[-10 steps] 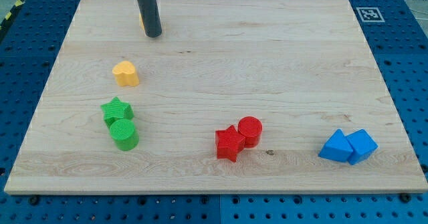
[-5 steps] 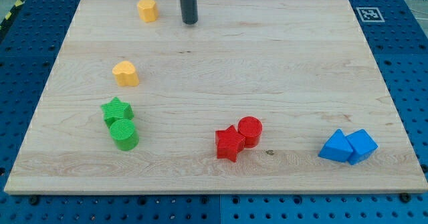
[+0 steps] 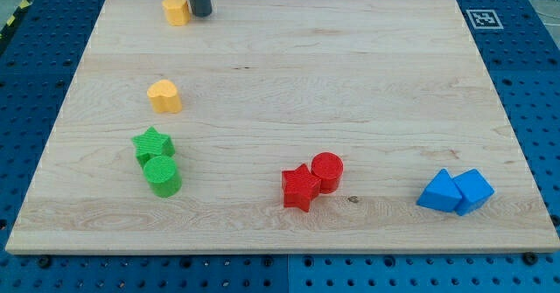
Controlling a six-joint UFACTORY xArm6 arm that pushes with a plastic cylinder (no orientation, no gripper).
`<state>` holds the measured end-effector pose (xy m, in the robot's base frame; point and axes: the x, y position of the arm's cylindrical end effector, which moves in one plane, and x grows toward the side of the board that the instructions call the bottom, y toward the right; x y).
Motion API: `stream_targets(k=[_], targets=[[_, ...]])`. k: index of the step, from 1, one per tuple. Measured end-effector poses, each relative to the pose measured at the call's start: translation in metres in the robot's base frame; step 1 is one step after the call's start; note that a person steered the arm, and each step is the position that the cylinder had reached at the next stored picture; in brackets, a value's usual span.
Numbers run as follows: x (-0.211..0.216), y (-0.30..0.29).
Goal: Move the yellow blocks to the top left of the board
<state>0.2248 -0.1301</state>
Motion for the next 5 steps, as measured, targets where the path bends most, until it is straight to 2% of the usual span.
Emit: stream_targets(k=[2, 3, 5], targets=[[0.0, -0.039], [0.001, -0.015], [0.055, 0.01]])
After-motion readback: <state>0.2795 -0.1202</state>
